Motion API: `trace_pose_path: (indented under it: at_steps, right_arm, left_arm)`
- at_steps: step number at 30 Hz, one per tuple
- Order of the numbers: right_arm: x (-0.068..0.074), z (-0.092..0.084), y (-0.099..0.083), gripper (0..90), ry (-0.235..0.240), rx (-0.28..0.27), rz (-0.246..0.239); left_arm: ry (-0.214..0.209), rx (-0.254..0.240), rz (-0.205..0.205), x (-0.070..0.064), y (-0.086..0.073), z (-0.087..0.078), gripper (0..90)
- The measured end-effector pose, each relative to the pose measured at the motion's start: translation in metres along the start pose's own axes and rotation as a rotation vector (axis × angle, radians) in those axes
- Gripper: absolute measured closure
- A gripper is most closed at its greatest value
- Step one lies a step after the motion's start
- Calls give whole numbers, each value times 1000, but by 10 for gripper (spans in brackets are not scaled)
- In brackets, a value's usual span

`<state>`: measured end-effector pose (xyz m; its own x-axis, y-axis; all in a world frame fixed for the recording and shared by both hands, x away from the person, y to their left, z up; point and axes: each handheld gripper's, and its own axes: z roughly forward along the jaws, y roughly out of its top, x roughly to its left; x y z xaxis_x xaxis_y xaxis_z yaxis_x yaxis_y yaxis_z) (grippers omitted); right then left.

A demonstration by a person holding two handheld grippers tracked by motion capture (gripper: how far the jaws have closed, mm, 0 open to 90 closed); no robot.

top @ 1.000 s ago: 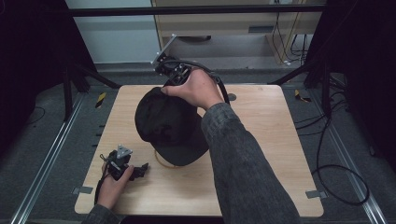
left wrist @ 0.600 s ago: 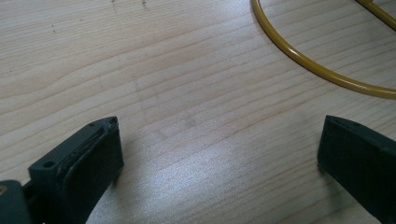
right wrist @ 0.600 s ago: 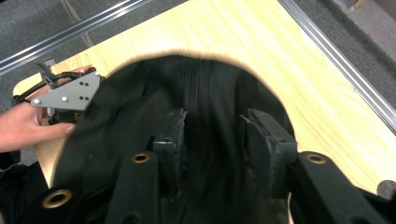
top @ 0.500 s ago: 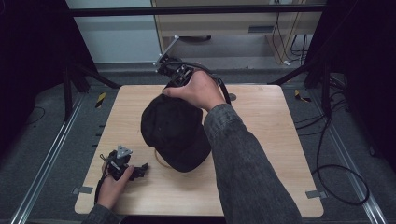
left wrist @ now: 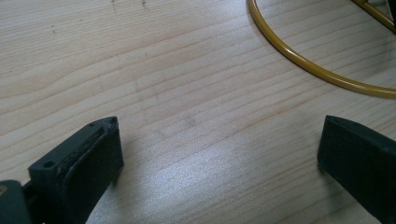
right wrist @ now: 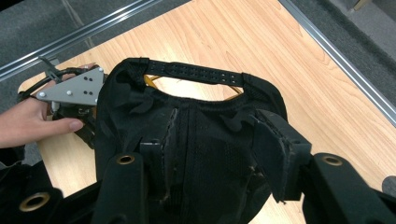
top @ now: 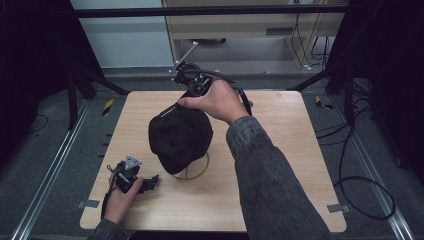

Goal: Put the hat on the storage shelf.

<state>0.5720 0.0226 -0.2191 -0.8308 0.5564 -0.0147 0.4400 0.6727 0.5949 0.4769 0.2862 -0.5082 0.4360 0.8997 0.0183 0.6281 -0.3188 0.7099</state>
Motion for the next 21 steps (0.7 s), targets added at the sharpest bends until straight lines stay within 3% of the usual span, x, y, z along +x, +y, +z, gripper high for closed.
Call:
trace_pose_path:
  at_steps: [21]
  right_arm:
    - [-4,-19,-25,449,-15,-72,21]
  left_arm:
    - [0,-2,0,0,0,0,0]
